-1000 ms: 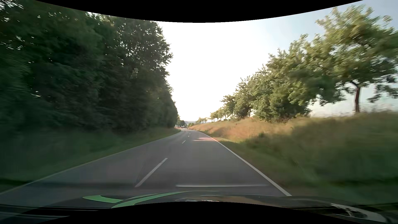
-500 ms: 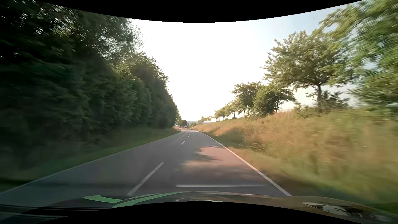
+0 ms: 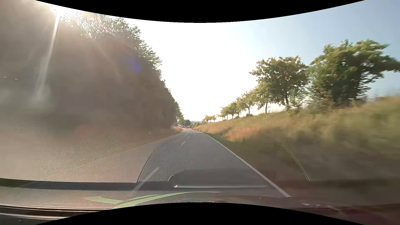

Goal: Follow the waypoints while adhering to traffic rules and regulations

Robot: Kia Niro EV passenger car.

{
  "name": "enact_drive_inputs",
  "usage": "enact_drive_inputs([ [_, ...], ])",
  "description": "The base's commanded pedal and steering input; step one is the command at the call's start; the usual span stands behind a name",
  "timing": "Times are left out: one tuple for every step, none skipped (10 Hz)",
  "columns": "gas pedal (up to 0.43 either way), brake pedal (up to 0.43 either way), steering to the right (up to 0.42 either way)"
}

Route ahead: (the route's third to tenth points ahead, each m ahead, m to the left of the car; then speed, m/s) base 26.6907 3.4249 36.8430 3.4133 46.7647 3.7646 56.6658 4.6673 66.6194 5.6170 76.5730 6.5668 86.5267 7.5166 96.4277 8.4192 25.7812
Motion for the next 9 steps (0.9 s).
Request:
enact_drive_inputs([
  [0.000,0.220,-0.009],
  [0.000,0.226,-0.009],
  [0.000,0.232,-0.009],
  [0.000,0.232,-0.009],
  [0.000,0.232,-0.009],
  [0.000,0.232,-0.008],
  [0.000,0.232,-0.008],
  [0.000,0.232,-0.007],
  [0.000,0.232,-0.007],
])
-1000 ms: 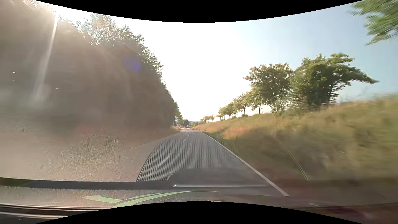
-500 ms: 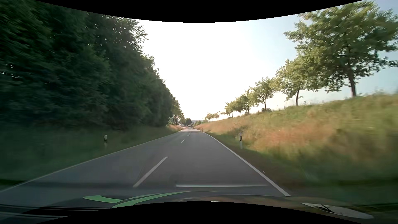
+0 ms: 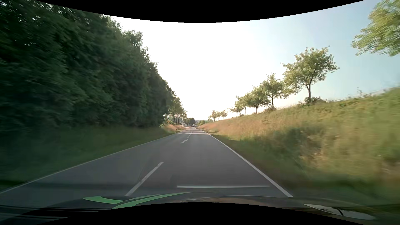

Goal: Follow the waypoints while adhering to traffic rules and regulations

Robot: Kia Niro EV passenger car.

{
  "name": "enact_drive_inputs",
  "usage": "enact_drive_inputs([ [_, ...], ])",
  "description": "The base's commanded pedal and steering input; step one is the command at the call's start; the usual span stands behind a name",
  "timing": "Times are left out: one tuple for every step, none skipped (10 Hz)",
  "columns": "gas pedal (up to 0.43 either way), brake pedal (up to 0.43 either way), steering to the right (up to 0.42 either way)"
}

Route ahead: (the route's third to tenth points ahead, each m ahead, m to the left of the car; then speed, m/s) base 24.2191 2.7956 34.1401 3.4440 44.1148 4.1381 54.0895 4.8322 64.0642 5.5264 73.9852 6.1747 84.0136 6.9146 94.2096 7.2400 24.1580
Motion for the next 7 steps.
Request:
enact_drive_inputs([
  [0.000,0.232,-0.007],
  [0.000,0.232,-0.006],
  [0.000,0.232,-0.004],
  [0.000,0.238,-0.004],
  [0.000,0.238,-0.003],
  [0.000,0.238,-0.003],
  [0.000,0.238,-0.003],
])
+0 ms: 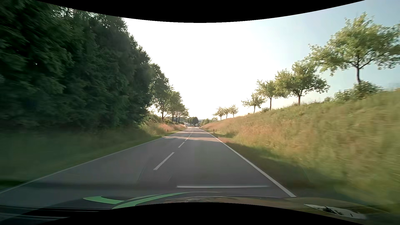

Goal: Follow the waypoints while adhering to traffic rules and regulations

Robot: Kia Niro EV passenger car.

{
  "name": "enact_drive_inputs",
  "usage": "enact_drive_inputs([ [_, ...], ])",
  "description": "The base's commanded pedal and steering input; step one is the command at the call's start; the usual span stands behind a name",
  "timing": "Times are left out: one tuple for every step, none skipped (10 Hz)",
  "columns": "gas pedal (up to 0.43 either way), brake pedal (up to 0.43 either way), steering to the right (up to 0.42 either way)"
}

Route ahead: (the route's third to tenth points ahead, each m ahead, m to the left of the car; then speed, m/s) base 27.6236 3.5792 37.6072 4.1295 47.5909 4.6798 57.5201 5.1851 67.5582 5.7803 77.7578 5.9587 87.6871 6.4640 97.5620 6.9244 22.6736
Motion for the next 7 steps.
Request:
enact_drive_inputs([
  [0.000,0.238,-0.002],
  [0.000,0.238,-0.001],
  [0.000,0.238,0.000],
  [0.000,0.238,0.000],
  [0.000,0.238,0.001],
  [0.000,0.238,0.001],
  [0.000,0.238,0.001],
])
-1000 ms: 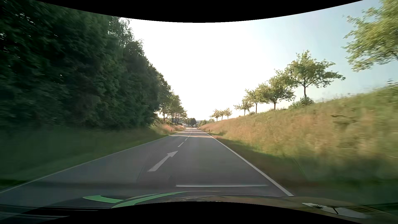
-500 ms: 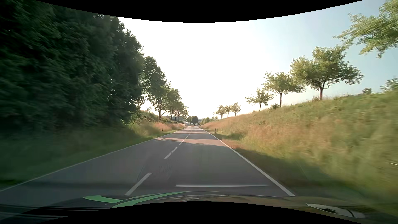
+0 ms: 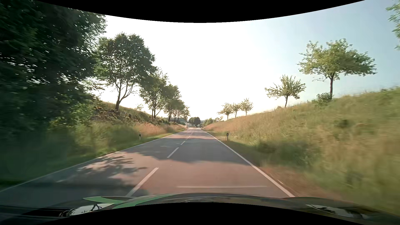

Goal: Follow the waypoints while adhering to traffic rules and regulations

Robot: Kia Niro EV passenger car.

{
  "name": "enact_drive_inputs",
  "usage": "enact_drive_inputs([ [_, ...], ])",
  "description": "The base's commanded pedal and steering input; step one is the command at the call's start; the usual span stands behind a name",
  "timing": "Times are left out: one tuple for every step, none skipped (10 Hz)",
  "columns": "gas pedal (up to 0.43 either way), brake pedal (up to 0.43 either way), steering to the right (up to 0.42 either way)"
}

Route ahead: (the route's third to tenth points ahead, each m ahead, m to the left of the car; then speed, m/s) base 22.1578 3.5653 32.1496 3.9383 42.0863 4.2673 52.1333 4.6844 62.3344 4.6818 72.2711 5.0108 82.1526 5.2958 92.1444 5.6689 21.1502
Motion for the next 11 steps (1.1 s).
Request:
enact_drive_inputs([
  [0.000,0.232,0.001],
  [0.000,0.220,0.001],
  [0.000,0.213,0.001],
  [0.000,0.207,0.001],
  [0.000,0.201,0.000],
  [0.000,0.201,0.000],
  [0.000,0.201,-0.001],
  [0.000,0.201,-0.006],
  [0.000,0.207,-0.007],
  [0.000,0.207,-0.007],
  [0.000,0.201,-0.007],
])
